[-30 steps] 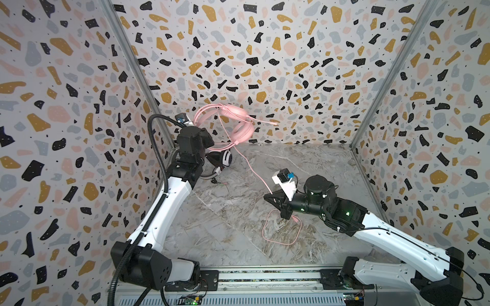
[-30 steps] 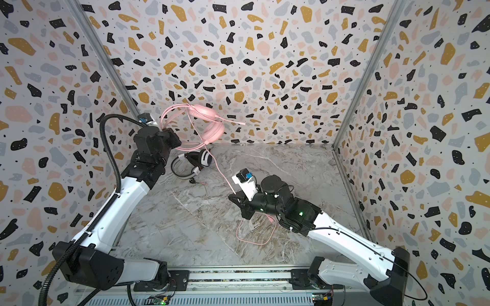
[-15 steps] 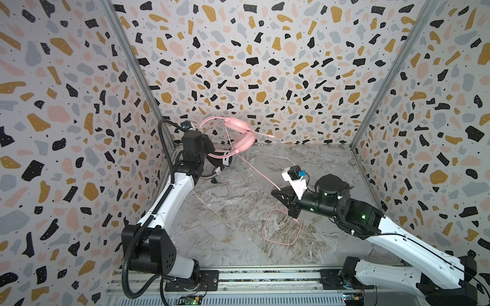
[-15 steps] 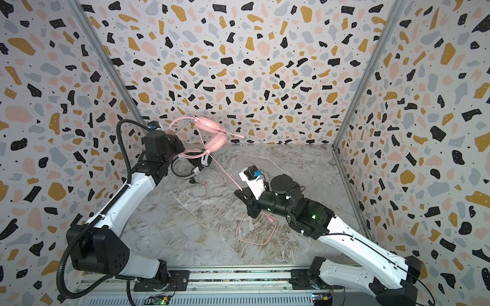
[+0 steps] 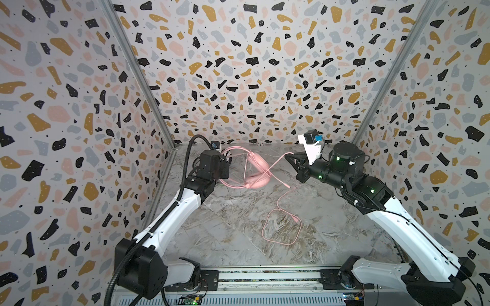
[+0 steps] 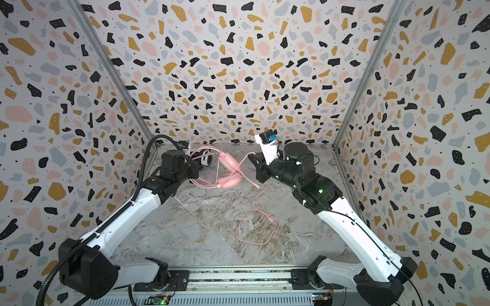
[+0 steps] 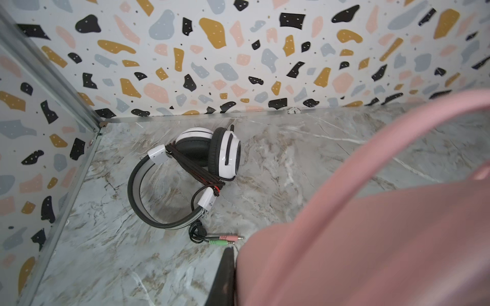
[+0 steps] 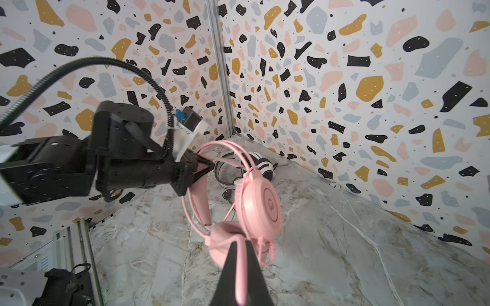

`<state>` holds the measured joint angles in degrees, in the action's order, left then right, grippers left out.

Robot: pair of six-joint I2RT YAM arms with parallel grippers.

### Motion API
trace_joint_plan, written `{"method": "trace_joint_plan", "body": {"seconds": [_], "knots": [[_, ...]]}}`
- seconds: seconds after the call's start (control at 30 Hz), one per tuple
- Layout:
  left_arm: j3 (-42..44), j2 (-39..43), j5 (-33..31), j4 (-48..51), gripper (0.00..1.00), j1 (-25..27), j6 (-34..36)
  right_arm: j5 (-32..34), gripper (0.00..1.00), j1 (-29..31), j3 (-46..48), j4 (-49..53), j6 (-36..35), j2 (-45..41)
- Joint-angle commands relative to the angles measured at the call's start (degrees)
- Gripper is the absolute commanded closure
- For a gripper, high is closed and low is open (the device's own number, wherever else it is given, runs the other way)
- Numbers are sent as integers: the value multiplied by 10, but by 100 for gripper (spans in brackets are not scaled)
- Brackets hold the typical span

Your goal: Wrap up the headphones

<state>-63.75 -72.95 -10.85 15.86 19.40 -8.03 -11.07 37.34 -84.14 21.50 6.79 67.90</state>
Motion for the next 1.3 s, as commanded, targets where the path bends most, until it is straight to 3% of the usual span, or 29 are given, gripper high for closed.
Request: {"method": "trace_joint_plan", "body": {"seconds": [0.0,0.13,0.23,0.47,0.67,0.83,1.07,1.27], "knots": [[-6,42,29,69,100,11,108,-51,100,-53,-55,-26,-7,-6],[-3,55,61,156,100,51,147,-87,100,-71,-65,-30,0,20],[29,63,85,176,100,89,138,-106,100,-71,-74,-46,7,38],[64,93,130,139,100,149,85,-142,100,-97,-76,-98,47,78],[62,84,229,92,100,188,65,-175,100,-101,-66,-123,77,104],[56,46,228,82,100,217,56,-210,100,-93,-61,-134,102,97],[52,15,226,38,100,261,31,-176,100,-108,-62,-132,110,58],[4,-32,212,42,100,302,27,-216,100,-109,-61,-162,149,53]]}}
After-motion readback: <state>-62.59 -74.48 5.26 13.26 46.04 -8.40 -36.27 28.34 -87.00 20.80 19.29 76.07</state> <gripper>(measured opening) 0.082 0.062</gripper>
